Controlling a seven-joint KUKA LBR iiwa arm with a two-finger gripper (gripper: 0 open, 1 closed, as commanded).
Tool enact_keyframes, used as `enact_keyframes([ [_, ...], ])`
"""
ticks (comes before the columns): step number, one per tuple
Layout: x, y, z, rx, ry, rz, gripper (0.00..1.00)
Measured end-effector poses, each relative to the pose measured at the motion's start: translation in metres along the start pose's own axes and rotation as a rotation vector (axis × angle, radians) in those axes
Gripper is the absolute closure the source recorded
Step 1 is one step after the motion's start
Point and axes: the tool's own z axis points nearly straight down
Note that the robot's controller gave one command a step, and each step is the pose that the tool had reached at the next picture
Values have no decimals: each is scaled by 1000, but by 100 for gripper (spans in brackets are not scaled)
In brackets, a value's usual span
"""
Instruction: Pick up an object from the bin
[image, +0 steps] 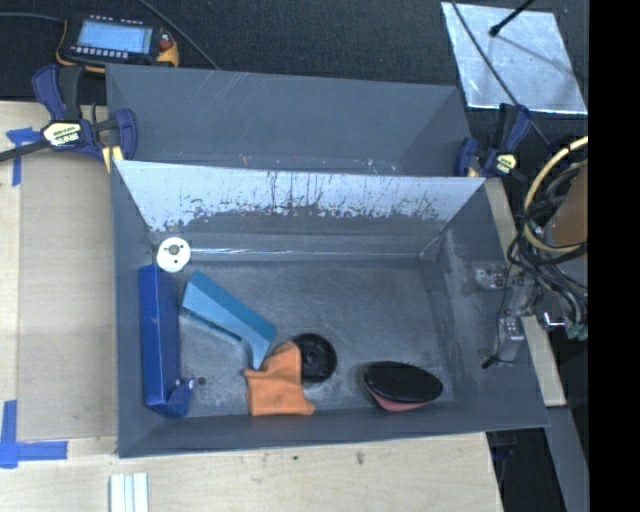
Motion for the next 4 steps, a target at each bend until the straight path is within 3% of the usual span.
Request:
enact_keyframes([
  [1,-2,1,-4,2,-8,-4,0],
  [2,-9,24,46,4,-15,-9,0],
  [3,7,45,89,1,-8,63,0],
  [4,6,50,98,1,-7,67,0],
])
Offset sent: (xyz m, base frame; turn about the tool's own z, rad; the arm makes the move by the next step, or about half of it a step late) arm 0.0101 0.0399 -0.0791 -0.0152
